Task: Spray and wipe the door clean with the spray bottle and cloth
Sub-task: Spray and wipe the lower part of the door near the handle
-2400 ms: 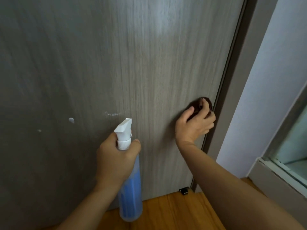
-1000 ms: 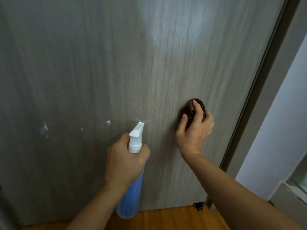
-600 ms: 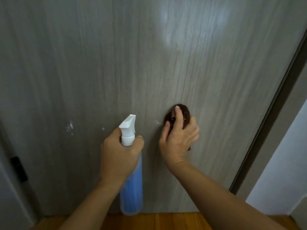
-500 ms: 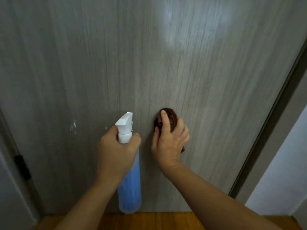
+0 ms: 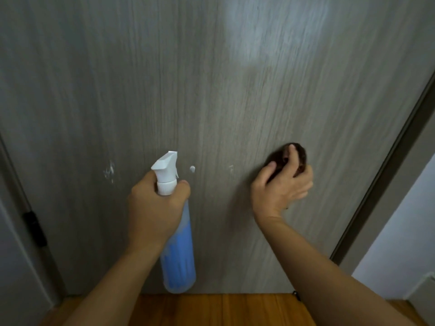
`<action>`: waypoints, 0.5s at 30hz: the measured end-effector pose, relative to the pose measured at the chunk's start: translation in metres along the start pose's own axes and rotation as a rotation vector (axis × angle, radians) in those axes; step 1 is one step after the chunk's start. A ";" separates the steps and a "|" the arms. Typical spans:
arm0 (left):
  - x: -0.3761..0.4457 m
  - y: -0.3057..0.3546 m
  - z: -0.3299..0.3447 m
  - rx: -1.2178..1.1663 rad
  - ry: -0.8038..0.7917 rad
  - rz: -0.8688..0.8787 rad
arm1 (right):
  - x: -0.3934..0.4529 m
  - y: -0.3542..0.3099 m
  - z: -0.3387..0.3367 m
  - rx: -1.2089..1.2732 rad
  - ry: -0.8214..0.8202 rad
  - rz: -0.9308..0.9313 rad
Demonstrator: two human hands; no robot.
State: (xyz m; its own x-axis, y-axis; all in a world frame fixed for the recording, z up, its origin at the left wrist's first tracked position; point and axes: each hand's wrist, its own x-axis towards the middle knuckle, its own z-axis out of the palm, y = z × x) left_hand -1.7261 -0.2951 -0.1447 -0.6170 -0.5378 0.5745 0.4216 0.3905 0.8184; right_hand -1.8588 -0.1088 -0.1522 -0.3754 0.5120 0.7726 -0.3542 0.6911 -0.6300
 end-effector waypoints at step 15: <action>-0.005 -0.006 0.013 0.004 -0.011 -0.017 | 0.011 0.016 -0.012 0.053 -0.134 -0.333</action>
State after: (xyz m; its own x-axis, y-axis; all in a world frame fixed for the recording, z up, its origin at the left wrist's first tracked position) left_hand -1.7343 -0.2848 -0.1528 -0.6309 -0.5364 0.5606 0.4084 0.3848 0.8277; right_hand -1.8586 -0.0861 -0.1529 -0.3400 0.1893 0.9212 -0.5181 0.7798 -0.3515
